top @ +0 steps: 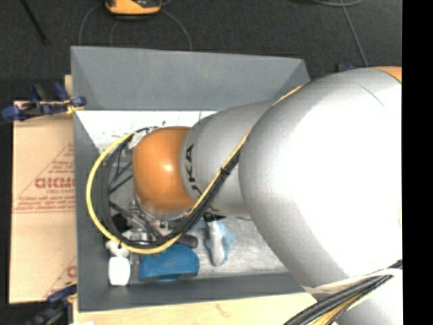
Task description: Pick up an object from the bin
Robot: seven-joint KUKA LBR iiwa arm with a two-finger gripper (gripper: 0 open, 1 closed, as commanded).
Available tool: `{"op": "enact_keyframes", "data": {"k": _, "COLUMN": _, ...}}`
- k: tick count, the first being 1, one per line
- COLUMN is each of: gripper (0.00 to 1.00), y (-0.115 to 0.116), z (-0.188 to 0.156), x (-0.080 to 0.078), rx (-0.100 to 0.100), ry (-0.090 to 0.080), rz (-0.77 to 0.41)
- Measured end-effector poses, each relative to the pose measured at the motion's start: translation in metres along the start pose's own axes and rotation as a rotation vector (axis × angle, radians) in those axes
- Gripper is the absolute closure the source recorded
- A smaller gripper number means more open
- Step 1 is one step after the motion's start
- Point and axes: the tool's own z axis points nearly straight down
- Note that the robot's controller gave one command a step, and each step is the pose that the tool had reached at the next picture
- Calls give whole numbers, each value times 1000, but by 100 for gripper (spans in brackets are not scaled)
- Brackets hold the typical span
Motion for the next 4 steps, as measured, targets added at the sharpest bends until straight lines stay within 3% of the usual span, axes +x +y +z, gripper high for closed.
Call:
{"op": "enact_keyframes", "data": {"k": 1, "gripper": 100, "y": -5, "z": -41, "x": -9, "rx": 5, "ry": 20, "rz": -24}}
{"op": "enact_keyframes", "data": {"k": 2, "gripper": 100, "y": -36, "z": -49, "x": 0, "rx": -3, "ry": 3, "rz": -51}}
{"op": "enact_keyframes", "data": {"k": 4, "gripper": 100, "y": -39, "z": -35, "x": 0, "rx": -3, "ry": 4, "rz": -52}}
